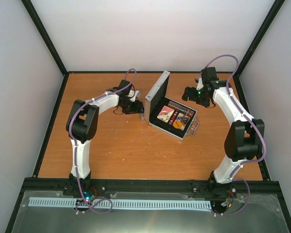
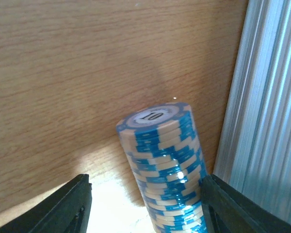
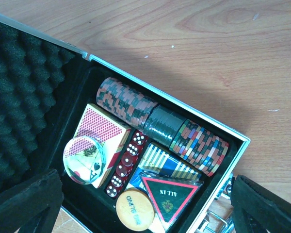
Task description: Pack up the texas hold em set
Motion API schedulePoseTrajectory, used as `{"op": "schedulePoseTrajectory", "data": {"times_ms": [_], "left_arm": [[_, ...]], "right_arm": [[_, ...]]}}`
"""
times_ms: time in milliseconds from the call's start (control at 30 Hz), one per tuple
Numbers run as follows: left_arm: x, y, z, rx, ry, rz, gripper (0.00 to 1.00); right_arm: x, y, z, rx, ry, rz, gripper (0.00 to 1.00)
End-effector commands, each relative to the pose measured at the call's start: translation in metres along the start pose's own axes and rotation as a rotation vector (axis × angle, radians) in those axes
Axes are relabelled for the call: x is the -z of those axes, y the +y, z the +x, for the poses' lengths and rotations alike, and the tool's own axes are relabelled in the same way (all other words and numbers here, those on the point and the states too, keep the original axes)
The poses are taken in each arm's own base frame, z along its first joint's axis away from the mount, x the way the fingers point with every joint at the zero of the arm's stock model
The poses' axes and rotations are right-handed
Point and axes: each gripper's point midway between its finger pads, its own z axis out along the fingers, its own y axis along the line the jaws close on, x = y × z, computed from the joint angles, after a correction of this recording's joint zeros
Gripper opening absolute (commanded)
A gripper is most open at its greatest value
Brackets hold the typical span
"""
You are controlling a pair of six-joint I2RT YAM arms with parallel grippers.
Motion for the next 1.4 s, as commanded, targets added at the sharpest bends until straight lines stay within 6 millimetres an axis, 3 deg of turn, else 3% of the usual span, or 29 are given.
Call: {"op": "schedulePoseTrajectory", "data": {"times_ms": [0, 133, 333, 467, 633, 700, 867, 1100, 1367], "left_arm": [[-0.003, 0.003, 0.006, -0.045, 0.034, -0.091, 0.60], [0.006, 0.013, 0.009, -0.032, 0.016, -0.171, 0.55], [0.040, 0.027, 0.005, 0.018, -0.057, -0.271, 0.53], [0.056, 0.023, -0.006, 0.041, -0.118, -0.264, 0.52], [0.050, -0.013, -0.022, 0.071, -0.146, -0.065, 0.58], [0.043, -0.016, -0.021, 0.090, -0.132, -0.029, 0.61], [0.025, -0.006, -0.010, 0.102, -0.066, -0.045, 0.64], [0.018, 0.008, 0.000, 0.083, -0.040, -0.134, 0.63], [0.014, 0.023, 0.011, 0.065, -0.013, -0.237, 0.50]], "right_arm": [[0.003, -0.001, -0.004, 0.020, -0.001, -0.013, 0.94], [0.003, 0.000, -0.007, 0.026, 0.000, -0.022, 0.93], [0.006, -0.003, -0.010, 0.039, -0.005, -0.013, 0.94], [0.008, -0.008, -0.006, 0.046, -0.004, 0.005, 0.94], [0.009, -0.012, -0.003, 0.053, -0.001, 0.014, 0.94], [0.008, -0.012, -0.003, 0.053, 0.001, 0.012, 0.94], [0.006, -0.011, -0.004, 0.053, 0.001, 0.002, 0.94], [0.003, -0.011, -0.006, 0.058, 0.008, -0.011, 0.94], [0.003, -0.009, -0.009, 0.050, 0.005, -0.023, 0.93]]}}
